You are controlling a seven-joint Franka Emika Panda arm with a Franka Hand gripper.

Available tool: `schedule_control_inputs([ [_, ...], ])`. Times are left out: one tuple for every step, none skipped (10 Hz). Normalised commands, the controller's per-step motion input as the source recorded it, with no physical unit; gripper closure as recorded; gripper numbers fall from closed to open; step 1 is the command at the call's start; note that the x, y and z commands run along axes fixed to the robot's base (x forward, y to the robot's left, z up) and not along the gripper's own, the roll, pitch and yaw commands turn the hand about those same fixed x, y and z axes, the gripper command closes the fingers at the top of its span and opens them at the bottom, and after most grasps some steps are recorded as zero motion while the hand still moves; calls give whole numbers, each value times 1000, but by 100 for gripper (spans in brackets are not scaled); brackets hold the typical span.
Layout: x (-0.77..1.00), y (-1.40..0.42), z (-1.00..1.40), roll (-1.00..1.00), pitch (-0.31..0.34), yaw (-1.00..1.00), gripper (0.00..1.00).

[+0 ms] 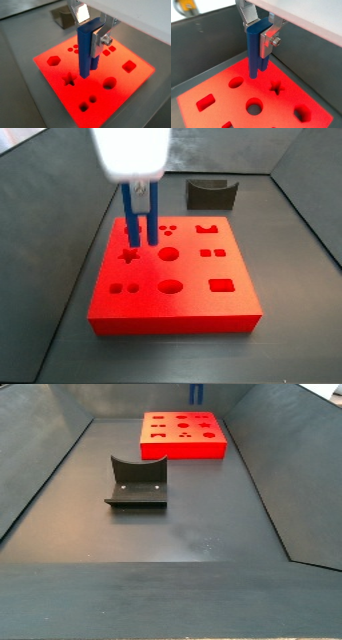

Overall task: Pick up the square-circle object. Move up. Move to above the board. Insert the square-circle object.
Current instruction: Insert the square-circle object.

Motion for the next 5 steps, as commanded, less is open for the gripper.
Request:
schedule_control_inputs([
  [-43, -374, -491, 246, 50, -660, 100],
  [-283, -663, -249, 500, -71, -40, 100],
  [-234, -560, -83, 414, -89, -9, 100],
  [-217, -291, -14, 203, -90, 0, 100],
  [-111, -151, -11, 110, -71, 0, 100],
])
